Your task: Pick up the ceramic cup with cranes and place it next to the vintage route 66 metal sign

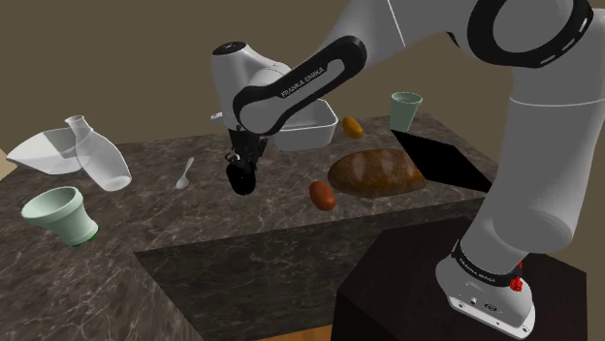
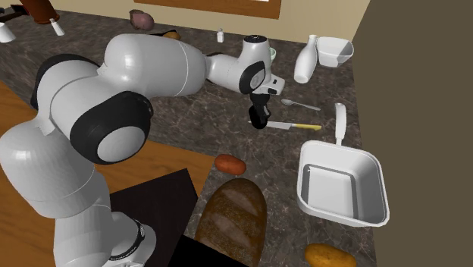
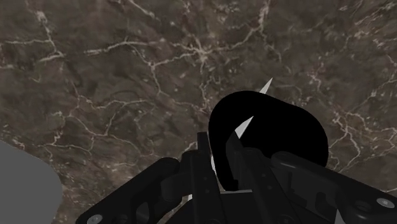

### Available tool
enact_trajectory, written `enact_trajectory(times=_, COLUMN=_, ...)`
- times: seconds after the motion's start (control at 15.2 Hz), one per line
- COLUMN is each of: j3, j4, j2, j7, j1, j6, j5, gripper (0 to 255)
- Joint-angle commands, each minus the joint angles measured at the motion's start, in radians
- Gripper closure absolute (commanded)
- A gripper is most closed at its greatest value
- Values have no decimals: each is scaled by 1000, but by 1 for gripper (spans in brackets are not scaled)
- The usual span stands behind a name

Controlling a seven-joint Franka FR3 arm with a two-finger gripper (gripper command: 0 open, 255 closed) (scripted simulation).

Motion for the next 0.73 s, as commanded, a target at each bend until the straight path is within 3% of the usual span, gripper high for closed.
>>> enact_trajectory(times=0.0, j3=2, j4=17, j2=-8, j7=-8, j1=-1, j6=-24, j5=7, gripper=255)
enact_trajectory(times=0.66, j3=11, j4=95, j2=-52, j7=-38, j1=-5, j6=-141, j5=38, gripper=255)
